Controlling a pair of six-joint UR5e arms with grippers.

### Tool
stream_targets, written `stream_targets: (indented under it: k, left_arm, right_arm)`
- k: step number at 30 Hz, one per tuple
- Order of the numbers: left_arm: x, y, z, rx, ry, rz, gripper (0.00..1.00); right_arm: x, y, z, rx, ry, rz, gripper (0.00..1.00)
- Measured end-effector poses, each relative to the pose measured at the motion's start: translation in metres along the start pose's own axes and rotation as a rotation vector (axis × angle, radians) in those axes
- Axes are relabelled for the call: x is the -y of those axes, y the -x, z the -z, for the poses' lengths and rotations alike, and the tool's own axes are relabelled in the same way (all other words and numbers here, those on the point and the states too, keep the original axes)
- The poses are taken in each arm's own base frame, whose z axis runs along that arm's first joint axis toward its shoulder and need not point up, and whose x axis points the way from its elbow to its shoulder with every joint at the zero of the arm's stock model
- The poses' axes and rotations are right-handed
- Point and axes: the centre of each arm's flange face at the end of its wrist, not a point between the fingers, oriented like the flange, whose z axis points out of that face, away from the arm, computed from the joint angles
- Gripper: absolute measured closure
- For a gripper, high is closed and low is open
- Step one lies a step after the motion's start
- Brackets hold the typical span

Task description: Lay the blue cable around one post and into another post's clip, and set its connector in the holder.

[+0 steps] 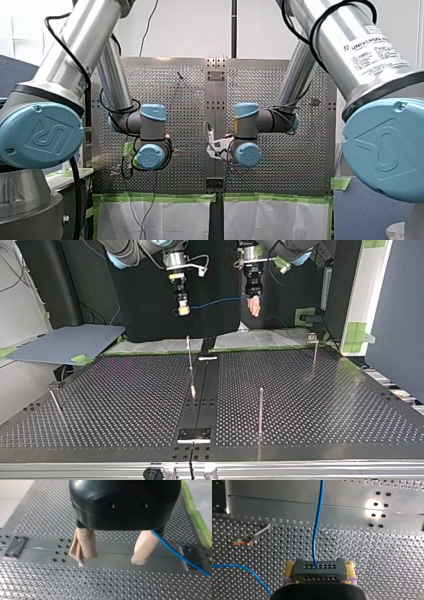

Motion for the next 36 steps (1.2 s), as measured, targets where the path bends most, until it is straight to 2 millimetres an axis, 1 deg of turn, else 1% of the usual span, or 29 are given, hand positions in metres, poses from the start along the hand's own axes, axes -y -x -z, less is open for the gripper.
stream_targets:
  k: [4, 11, 17, 24, 26, 28, 31, 36]
  left_arm:
    - [0.01, 0.004, 0.009, -0.012, -0.029, 0.022, 0.0]
    - [0.011, 0.0, 0.02, -0.068, -0.044, -0.004, 0.0]
    - [0.01, 0.0, 0.021, -0.078, -0.044, -0.011, 0.0]
    - [0.011, -0.001, 0.02, -0.079, -0.045, -0.01, 0.0]
    - [0.013, -0.001, 0.017, -0.079, -0.047, -0.005, 0.0]
    - [0.017, 0.002, 0.013, -0.074, -0.05, 0.009, 0.0]
    - [0.024, 0.013, 0.003, -0.058, -0.052, 0.038, 0.0]
    - [0.032, 0.038, -0.015, -0.021, -0.039, 0.098, 0.0]
  right_arm:
    - [-0.005, -0.004, -0.007, 0.011, 0.008, 0.005, 1.0]
    - [-0.007, 0.001, -0.002, 0.077, 0.003, 0.022, 1.0]
    - [-0.008, 0.006, 0.004, 0.135, -0.003, 0.037, 1.0]
    - [-0.008, 0.007, 0.005, 0.148, -0.005, 0.041, 1.0]
    - [-0.006, 0.001, 0.003, 0.141, -0.007, 0.038, 1.0]
    - [-0.004, -0.01, -0.002, 0.127, -0.01, 0.032, 1.0]
    - [-0.001, -0.028, -0.01, 0.105, -0.014, 0.023, 1.0]
    - [0.001, -0.06, -0.022, 0.065, -0.026, -0.002, 1.0]
